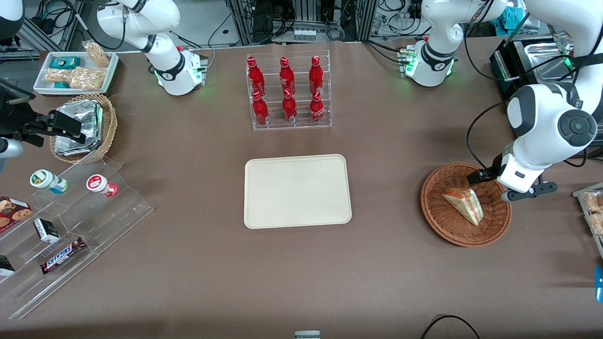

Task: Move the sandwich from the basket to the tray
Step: 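Lower the left gripper and close it on the wrapped sandwich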

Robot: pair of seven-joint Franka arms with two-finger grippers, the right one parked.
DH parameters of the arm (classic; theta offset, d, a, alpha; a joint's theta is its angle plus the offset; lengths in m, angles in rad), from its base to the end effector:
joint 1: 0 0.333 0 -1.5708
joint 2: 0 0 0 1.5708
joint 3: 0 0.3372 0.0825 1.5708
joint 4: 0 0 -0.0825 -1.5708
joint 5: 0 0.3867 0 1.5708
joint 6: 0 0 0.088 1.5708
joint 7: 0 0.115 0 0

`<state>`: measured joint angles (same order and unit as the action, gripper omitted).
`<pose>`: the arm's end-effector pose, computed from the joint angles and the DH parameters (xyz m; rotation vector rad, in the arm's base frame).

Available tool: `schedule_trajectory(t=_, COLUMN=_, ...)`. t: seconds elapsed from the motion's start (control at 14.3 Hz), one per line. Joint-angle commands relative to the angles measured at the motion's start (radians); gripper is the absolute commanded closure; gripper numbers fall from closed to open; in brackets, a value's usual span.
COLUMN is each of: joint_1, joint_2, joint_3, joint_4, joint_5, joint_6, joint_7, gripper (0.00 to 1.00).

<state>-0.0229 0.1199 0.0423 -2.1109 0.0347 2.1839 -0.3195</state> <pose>0.5607 0.0120 0.3671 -3.0622 -0.4912 0.0642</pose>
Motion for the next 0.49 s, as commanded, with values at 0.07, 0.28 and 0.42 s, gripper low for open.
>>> schedule_trajectory(t=0.07, joint_1=-0.006, joint_2=-0.002, joint_3=-0.005, joint_4=-0.021, joint_5=-0.010, joint_6=0.079, joint_7=-0.325, gripper=0.00)
schedule_trajectory(t=0.28, joint_1=-0.015, joint_2=0.032, joint_3=-0.012, joint_4=-0.023, joint_5=-0.006, joint_6=0.158, joint_7=-0.536, gripper=0.00)
schedule_trajectory(t=0.42, joint_1=-0.017, joint_2=0.061, joint_3=-0.012, joint_4=-0.021, joint_5=-0.007, joint_6=0.174, joint_7=-0.544, gripper=0.00)
